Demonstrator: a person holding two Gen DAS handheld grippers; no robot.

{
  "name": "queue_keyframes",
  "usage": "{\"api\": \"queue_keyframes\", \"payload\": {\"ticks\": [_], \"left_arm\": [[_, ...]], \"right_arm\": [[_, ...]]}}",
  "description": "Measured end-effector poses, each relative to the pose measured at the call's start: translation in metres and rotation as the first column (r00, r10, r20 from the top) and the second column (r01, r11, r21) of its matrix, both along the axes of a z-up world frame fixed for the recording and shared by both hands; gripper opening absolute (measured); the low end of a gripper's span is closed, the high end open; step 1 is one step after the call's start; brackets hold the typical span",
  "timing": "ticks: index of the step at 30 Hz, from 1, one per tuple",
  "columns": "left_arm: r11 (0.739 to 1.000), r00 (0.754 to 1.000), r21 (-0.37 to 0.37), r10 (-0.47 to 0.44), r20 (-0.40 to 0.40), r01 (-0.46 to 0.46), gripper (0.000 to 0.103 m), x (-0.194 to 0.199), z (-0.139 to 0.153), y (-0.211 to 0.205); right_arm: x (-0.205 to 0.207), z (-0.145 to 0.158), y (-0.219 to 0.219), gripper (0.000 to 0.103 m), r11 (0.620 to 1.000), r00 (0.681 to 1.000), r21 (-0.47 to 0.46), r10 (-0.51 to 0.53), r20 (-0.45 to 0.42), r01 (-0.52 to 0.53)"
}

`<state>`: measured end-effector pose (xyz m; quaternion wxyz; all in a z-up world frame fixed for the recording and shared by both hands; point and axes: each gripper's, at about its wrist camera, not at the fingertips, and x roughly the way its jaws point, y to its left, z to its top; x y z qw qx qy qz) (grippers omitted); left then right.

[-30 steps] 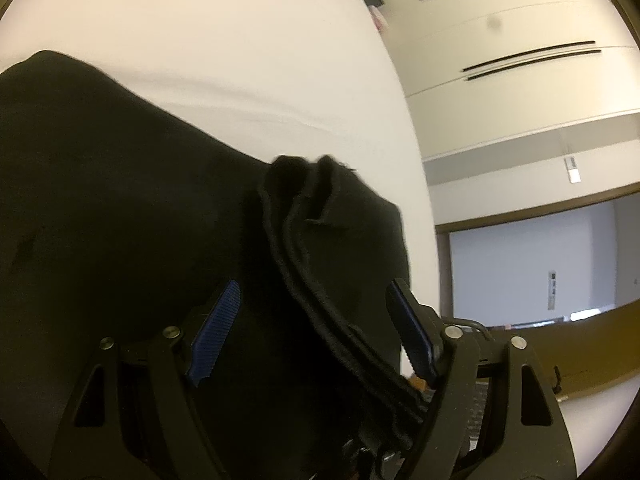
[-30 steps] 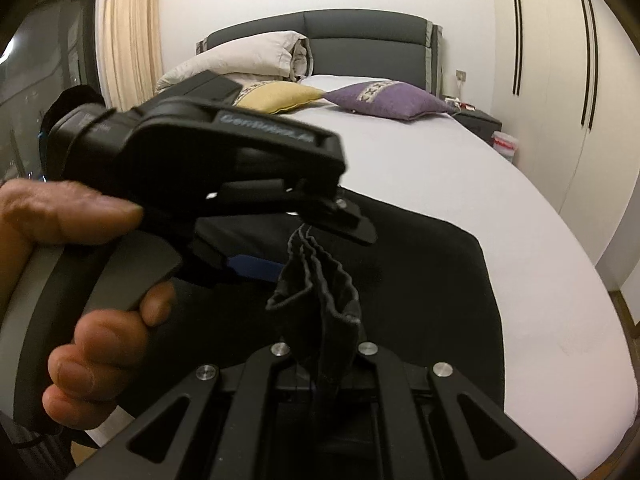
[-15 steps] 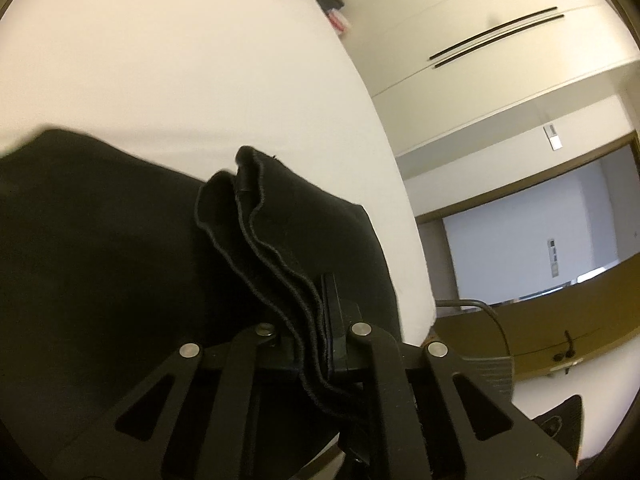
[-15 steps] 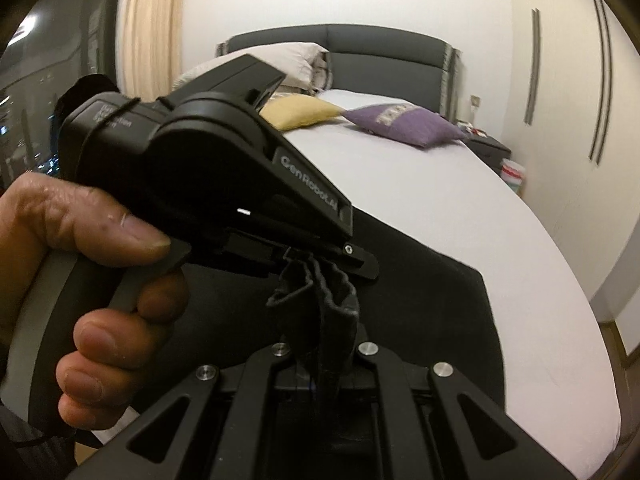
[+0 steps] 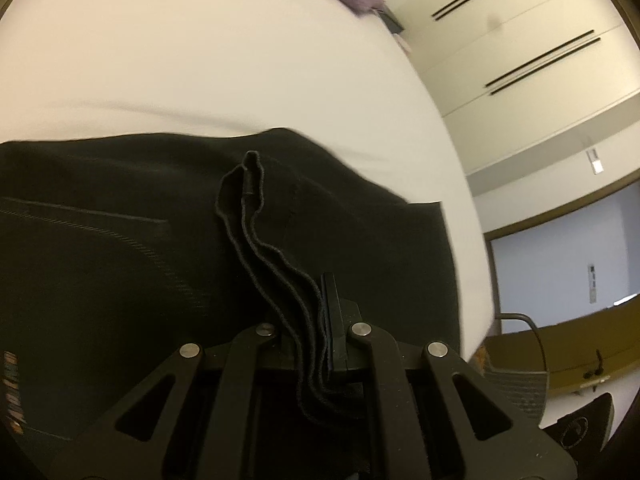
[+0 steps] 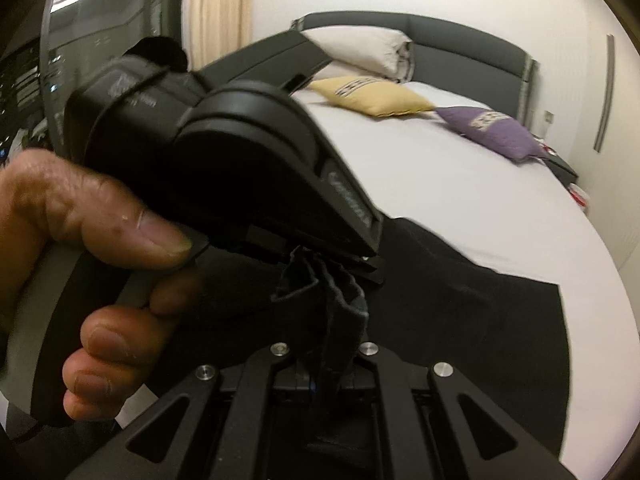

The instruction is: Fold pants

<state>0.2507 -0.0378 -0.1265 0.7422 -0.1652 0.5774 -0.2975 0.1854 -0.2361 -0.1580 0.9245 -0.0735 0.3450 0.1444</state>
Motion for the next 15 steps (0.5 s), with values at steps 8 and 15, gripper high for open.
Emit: {"api": "queue_keyframes", "payload": {"ticks": [8, 15], "left_arm": [[1.000, 0.999, 0.008, 0.017, -0.030, -0.016, 0.008, 0.003, -0.032, 0.029], [0.988, 0.997, 0.155, 0.006, 0.075, -0.018, 0.012, -0.021, 0.005, 0.033]], "right_arm": [[0.013, -0.029, -0.004, 0.035, 0.999, 0.991, 0.011, 0.038, -0.126, -0.037], [-0.029, 0.011, -0.109, 0.057, 0.929, 0.966, 0.364, 0.034, -0.255, 0.064]]}}
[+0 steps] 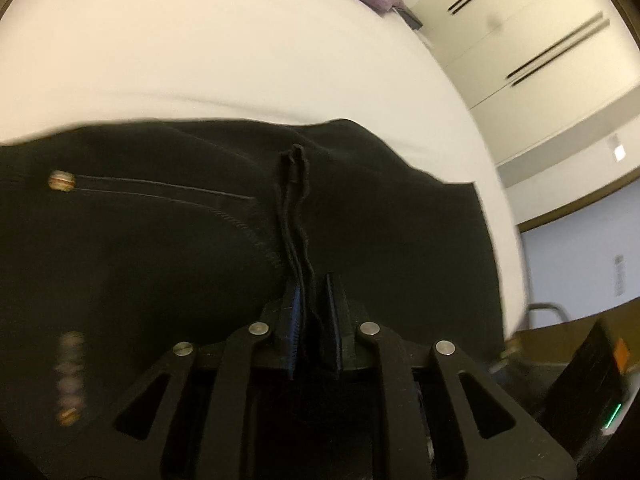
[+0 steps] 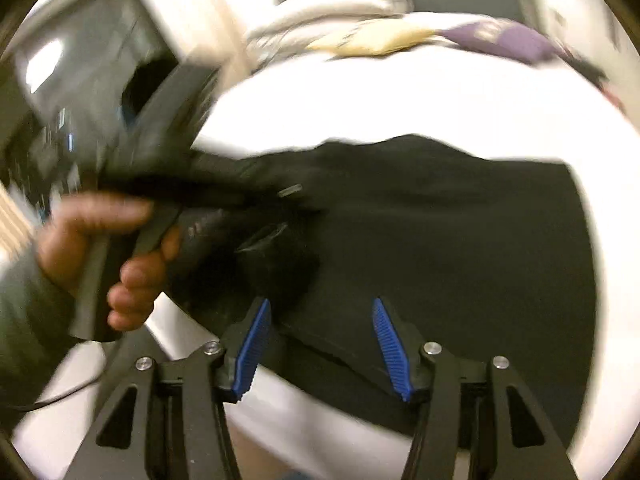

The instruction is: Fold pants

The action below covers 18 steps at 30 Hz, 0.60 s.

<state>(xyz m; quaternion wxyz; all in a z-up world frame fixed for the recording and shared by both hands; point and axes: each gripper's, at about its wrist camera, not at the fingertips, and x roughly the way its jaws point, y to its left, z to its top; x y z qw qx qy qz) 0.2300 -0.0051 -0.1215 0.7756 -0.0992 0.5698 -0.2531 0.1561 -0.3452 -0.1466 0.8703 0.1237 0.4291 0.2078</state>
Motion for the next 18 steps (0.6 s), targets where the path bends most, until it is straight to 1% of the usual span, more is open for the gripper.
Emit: {"api": "queue_keyframes", "payload": {"ticks": [1, 2, 4, 5, 7, 8, 9, 10, 11, 12, 13, 14, 15, 16, 17, 18], "left_arm": [[1.000, 0.999, 0.028, 0.010, 0.033, -0.011, 0.012, -0.003, 0.008, 0.000], [0.999, 0.998, 0.036, 0.019, 0.064, -0.022, 0.012, -0.007, 0.017, -0.001], [1.000, 0.993, -0.015, 0.023, 0.114, -0.022, 0.012, -0.014, 0.038, -0.009], [0.999, 0.990, -0.042, 0.004, 0.144, 0.002, 0.012, -0.018, 0.050, -0.019], [0.997, 0.984, -0.060, -0.044, 0.170, 0.055, 0.012, -0.025, 0.059, -0.032], [0.994, 0.983, -0.069, -0.076, 0.170, 0.089, 0.012, -0.028, 0.057, -0.043], [0.991, 0.984, -0.070, -0.099, 0.151, 0.110, 0.012, -0.030, 0.050, -0.048], [0.990, 0.986, -0.065, -0.115, 0.122, 0.124, 0.012, -0.032, 0.038, -0.057], [0.989, 0.987, -0.055, -0.134, 0.084, 0.139, 0.012, -0.034, 0.024, -0.062], [0.989, 0.989, -0.035, -0.143, 0.042, 0.144, 0.012, -0.037, 0.006, -0.066], [0.990, 0.990, -0.006, -0.141, 0.005, 0.141, 0.012, -0.041, -0.012, -0.068], [0.991, 0.991, -0.011, -0.136, 0.003, 0.136, 0.012, -0.048, -0.022, -0.066], [0.992, 0.992, -0.034, -0.123, 0.027, 0.124, 0.012, -0.053, -0.024, -0.062], [0.993, 0.994, -0.050, -0.107, 0.034, 0.109, 0.012, -0.058, -0.024, -0.059], [0.994, 0.995, -0.058, -0.095, 0.026, 0.097, 0.012, -0.061, -0.024, -0.057], [0.994, 0.996, -0.063, -0.085, 0.025, 0.086, 0.012, -0.066, -0.023, -0.051]], "right_arm": [[-0.004, 0.005, -0.021, 0.057, 0.997, 0.999, 0.059, -0.039, -0.007, 0.039], [-0.006, 0.009, -0.043, 0.057, 0.990, 0.997, 0.120, -0.076, -0.007, 0.076], [-0.006, 0.013, -0.085, 0.057, 0.967, 0.988, 0.207, -0.152, -0.011, 0.151], [-0.006, 0.012, -0.099, 0.057, 0.955, 0.985, 0.241, -0.173, -0.022, 0.173], [-0.006, 0.006, -0.125, 0.057, 0.922, 0.977, 0.324, -0.207, -0.055, 0.213], [-0.007, -0.001, -0.131, 0.057, 0.907, 0.973, 0.352, -0.215, -0.081, 0.229], [-0.011, -0.010, -0.132, 0.057, 0.902, 0.970, 0.358, -0.218, -0.106, 0.242], [-0.011, -0.018, -0.137, 0.057, 0.905, 0.966, 0.339, -0.230, -0.120, 0.257], [-0.013, -0.024, -0.133, 0.057, 0.907, 0.964, 0.329, -0.232, -0.132, 0.264], [-0.015, -0.038, -0.135, 0.055, 0.908, 0.961, 0.324, -0.225, -0.158, 0.266], [-0.022, -0.047, -0.126, 0.051, 0.913, 0.958, 0.306, -0.225, -0.176, 0.271], [-0.025, -0.057, -0.127, 0.034, 0.915, 0.956, 0.291, -0.233, -0.180, 0.278], [-0.030, -0.063, -0.132, 0.020, 0.915, 0.955, 0.284, -0.247, -0.165, 0.286], [-0.035, -0.066, -0.140, 0.015, 0.914, 0.954, 0.286, -0.251, -0.161, 0.288], [-0.037, -0.069, -0.147, 0.008, 0.911, 0.953, 0.290, -0.253, -0.167, 0.293], [-0.037, -0.070, -0.152, 0.006, 0.909, 0.950, 0.290, -0.257, -0.177, 0.300]]}}
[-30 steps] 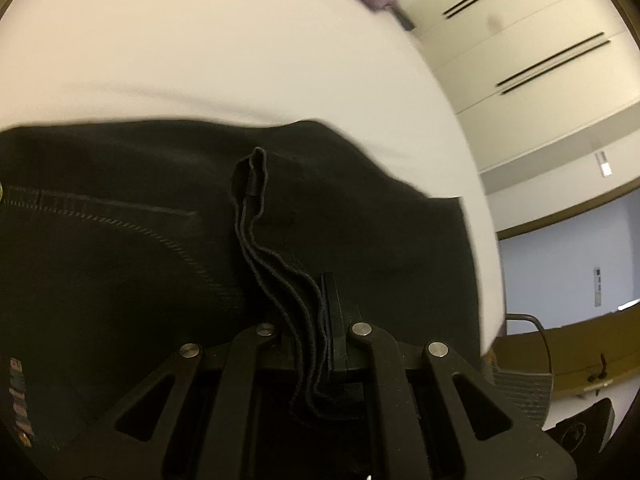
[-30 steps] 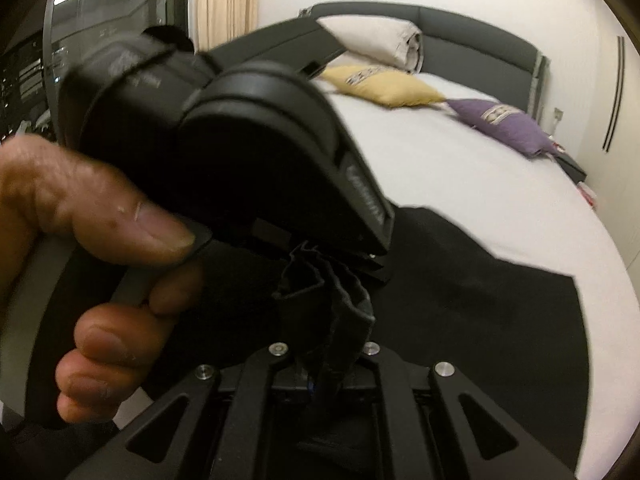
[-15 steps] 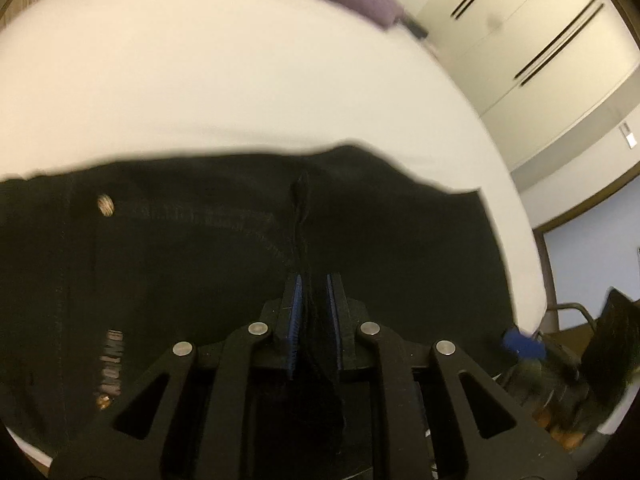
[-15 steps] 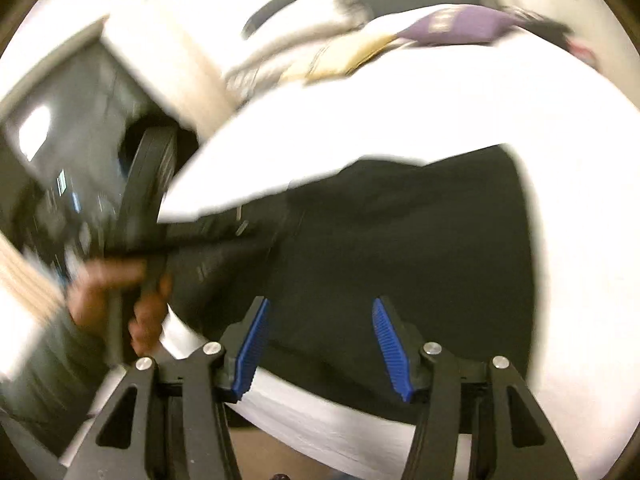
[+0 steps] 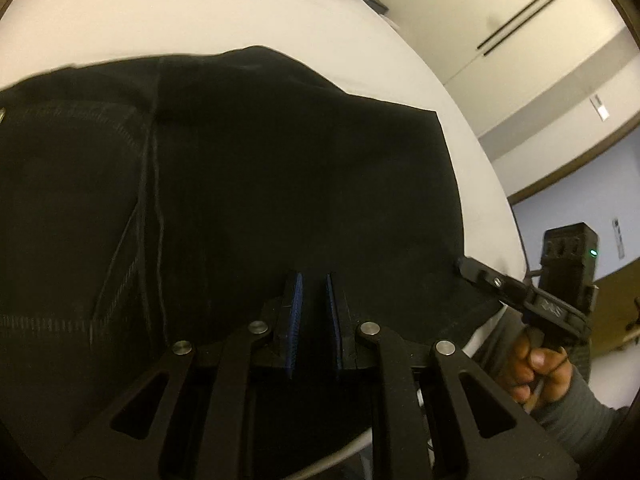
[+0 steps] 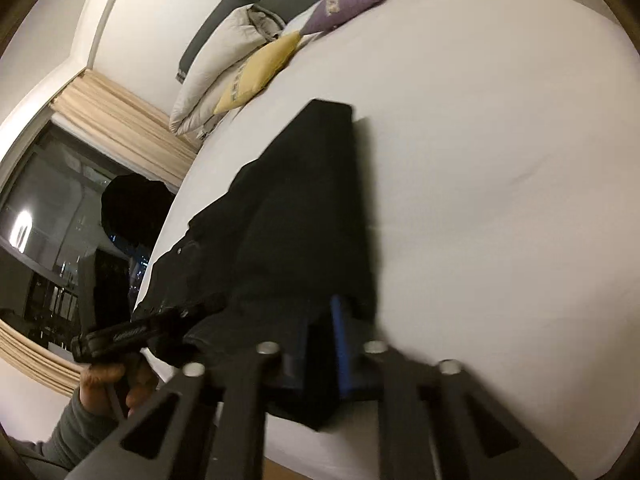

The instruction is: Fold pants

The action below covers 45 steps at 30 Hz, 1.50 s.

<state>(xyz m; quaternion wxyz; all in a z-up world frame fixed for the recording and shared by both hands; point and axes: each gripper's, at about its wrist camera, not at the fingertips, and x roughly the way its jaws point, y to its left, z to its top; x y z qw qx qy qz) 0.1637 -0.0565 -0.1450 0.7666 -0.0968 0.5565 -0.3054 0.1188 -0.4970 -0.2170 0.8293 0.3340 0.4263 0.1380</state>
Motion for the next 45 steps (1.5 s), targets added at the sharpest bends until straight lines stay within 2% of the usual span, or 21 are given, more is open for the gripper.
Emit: {"api": "queue_keyframes", "payload": {"ticks": [4, 7, 8, 10, 13, 16, 18, 21, 26, 28, 30, 32, 34, 35, 36, 37, 40, 41, 43, 44, 45], "left_arm": [[1.000, 0.999, 0.002, 0.025, 0.021, -0.026, 0.012, -0.014, 0.003, 0.006], [0.998, 0.995, 0.032, 0.047, 0.082, -0.050, 0.012, -0.022, 0.019, -0.015], [0.999, 0.993, 0.006, 0.037, 0.112, -0.038, 0.012, -0.024, 0.029, -0.020], [0.998, 0.988, -0.066, -0.003, 0.157, 0.013, 0.012, -0.028, 0.048, -0.036], [0.980, 0.984, -0.161, -0.091, 0.153, 0.116, 0.012, -0.023, 0.049, -0.077], [0.968, 0.976, -0.158, -0.173, 0.129, 0.193, 0.012, -0.020, 0.026, -0.118], [0.970, 0.976, -0.113, -0.210, 0.057, 0.216, 0.012, -0.022, -0.004, -0.140], [0.973, 0.980, -0.138, -0.177, 0.087, 0.188, 0.012, -0.033, -0.018, -0.138], [0.971, 0.977, -0.139, -0.179, 0.119, 0.195, 0.012, -0.049, -0.017, -0.119], [0.972, 0.975, -0.137, -0.170, 0.140, 0.189, 0.012, -0.052, -0.019, -0.125], [0.973, 0.974, -0.136, -0.167, 0.154, 0.188, 0.012, -0.055, -0.023, -0.128], [0.974, 0.975, -0.134, -0.162, 0.149, 0.183, 0.012, -0.056, -0.025, -0.129], [0.976, 0.976, -0.121, -0.162, 0.149, 0.181, 0.012, -0.056, -0.025, -0.131], [0.977, 0.976, -0.114, -0.162, 0.148, 0.179, 0.012, -0.058, -0.026, -0.132], [0.979, 0.977, -0.107, -0.158, 0.145, 0.174, 0.012, -0.059, -0.026, -0.135], [0.980, 0.978, -0.103, -0.155, 0.142, 0.170, 0.012, -0.059, -0.026, -0.137], [0.983, 0.980, -0.088, -0.151, 0.130, 0.163, 0.012, -0.057, -0.025, -0.141], [0.983, 0.980, -0.082, -0.151, 0.129, 0.162, 0.012, -0.057, -0.025, -0.143], [0.985, 0.981, -0.073, -0.147, 0.127, 0.157, 0.012, -0.060, -0.026, -0.147], [0.986, 0.981, -0.070, -0.144, 0.128, 0.153, 0.012, -0.063, -0.024, -0.154], [0.986, 0.982, -0.069, -0.142, 0.127, 0.151, 0.012, -0.059, -0.017, -0.145]], "right_arm": [[0.005, 0.017, -0.010, 0.010, 1.000, 1.000, -0.031, -0.001, -0.029, 0.000], [0.025, 0.046, -0.010, 0.027, 1.000, 1.000, -0.013, 0.014, 0.028, -0.013], [0.032, 0.054, -0.011, 0.035, 1.000, 0.998, -0.006, 0.030, 0.048, -0.030], [0.055, 0.065, -0.004, 0.039, 0.998, 0.996, 0.018, 0.066, 0.065, -0.067], [0.094, 0.055, 0.003, 0.039, 0.977, 0.984, 0.123, 0.170, 0.052, -0.175], [0.131, 0.028, 0.010, 0.039, 0.961, 0.974, 0.165, 0.226, -0.019, -0.220], [0.148, 0.003, 0.004, 0.030, 0.964, 0.975, 0.195, 0.201, -0.099, -0.179], [0.160, -0.024, -0.014, 0.004, 0.953, 0.978, 0.283, 0.153, -0.139, -0.108], [0.157, -0.027, -0.036, 0.000, 0.948, 0.990, 0.318, 0.067, -0.121, -0.025], [0.153, -0.015, -0.036, 0.008, 0.951, 0.993, 0.310, 0.055, -0.107, -0.019], [0.148, 0.003, -0.026, 0.033, 0.937, 0.994, 0.341, 0.093, -0.051, -0.070], [0.129, 0.011, -0.012, 0.044, 0.920, 0.985, 0.360, 0.172, -0.018, -0.154], [0.116, -0.003, -0.002, 0.045, 0.928, 0.975, 0.331, 0.208, -0.075, -0.172], [0.114, -0.013, -0.003, 0.039, 0.927, 0.974, 0.339, 0.203, -0.098, -0.160], [0.113, -0.025, -0.009, 0.014, 0.921, 0.977, 0.368, 0.181, -0.111, -0.129], [0.113, -0.036, -0.020, 0.001, 0.914, 0.981, 0.398, 0.143, -0.132, -0.080], [0.116, -0.037, -0.043, 0.000, 0.921, 0.987, 0.388, 0.032, -0.160, 0.033], [0.118, -0.029, -0.044, 0.003, 0.937, 0.988, 0.347, 0.020, -0.154, 0.036], [0.117, -0.011, -0.046, 0.023, 0.945, 0.992, 0.326, 0.017, -0.124, 0.024], [0.115, -0.005, -0.047, 0.040, 0.942, 0.994, 0.334, 0.019, -0.108, 0.018], [0.114, 0.003, -0.045, 0.043, 0.940, 0.996, 0.340, 0.035, -0.085, -0.004]]}}
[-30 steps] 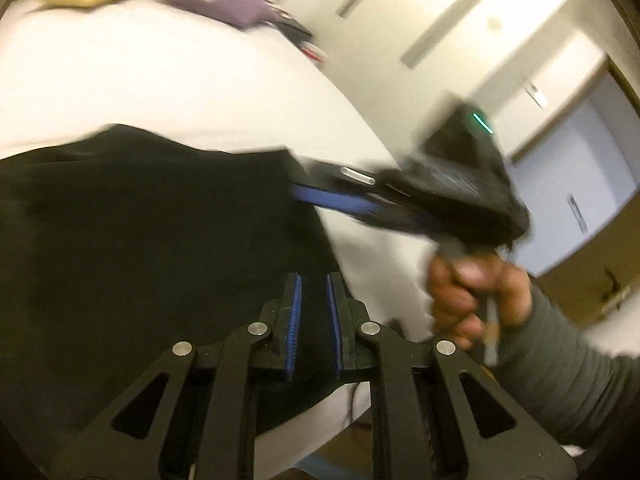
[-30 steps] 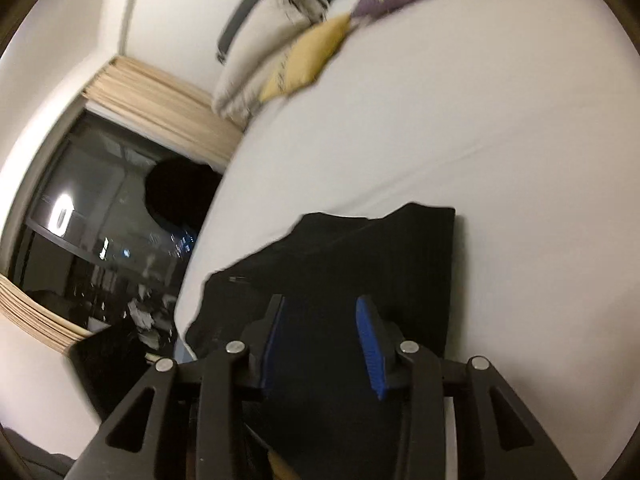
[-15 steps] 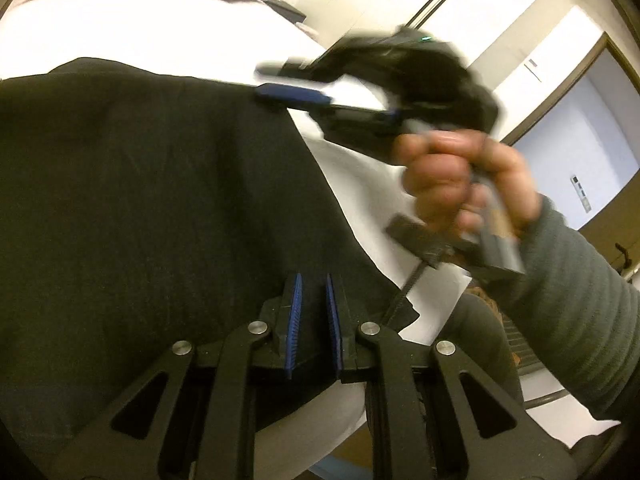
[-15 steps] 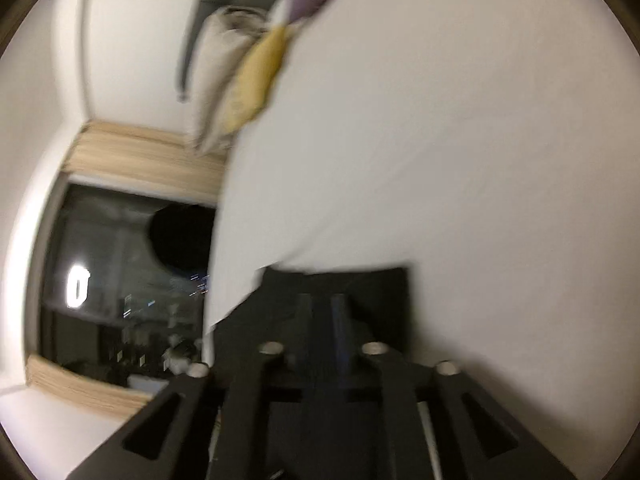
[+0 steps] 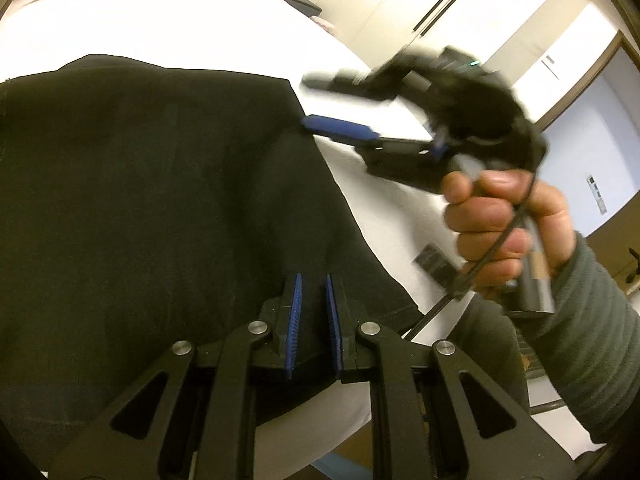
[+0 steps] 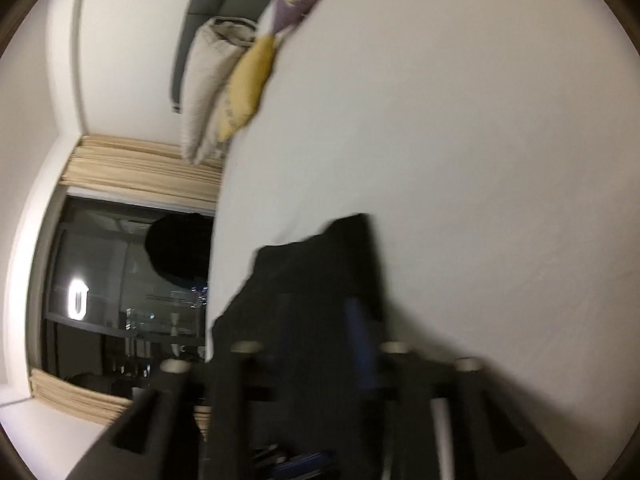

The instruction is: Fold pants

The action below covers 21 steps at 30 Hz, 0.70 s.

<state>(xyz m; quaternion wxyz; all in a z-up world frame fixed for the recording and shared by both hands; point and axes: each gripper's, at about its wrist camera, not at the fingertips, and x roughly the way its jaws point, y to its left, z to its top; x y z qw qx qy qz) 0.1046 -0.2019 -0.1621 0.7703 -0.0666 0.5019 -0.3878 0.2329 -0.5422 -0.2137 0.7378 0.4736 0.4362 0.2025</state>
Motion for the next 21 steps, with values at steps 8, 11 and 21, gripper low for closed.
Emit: {"api": "queue_keyframes", "payload": {"ticks": [8, 11, 21], "left_arm": [[1.000, 1.000, 0.015, 0.006, -0.008, -0.006, 0.012, 0.001, 0.016, 0.022], [1.000, 1.000, 0.019, 0.004, -0.014, -0.004, 0.012, 0.002, 0.017, 0.023], [0.999, 1.000, 0.035, 0.009, -0.008, -0.009, 0.012, 0.001, 0.017, 0.019]], "right_arm": [[0.032, -0.024, 0.035, 0.025, 0.990, 0.988, -0.011, 0.137, -0.073, -0.138], [0.039, -0.025, 0.010, 0.015, 0.998, 0.995, 0.002, 0.060, -0.085, -0.060], [0.012, 0.000, 0.033, 0.049, 0.982, 0.982, -0.004, 0.186, -0.027, -0.186]]}}
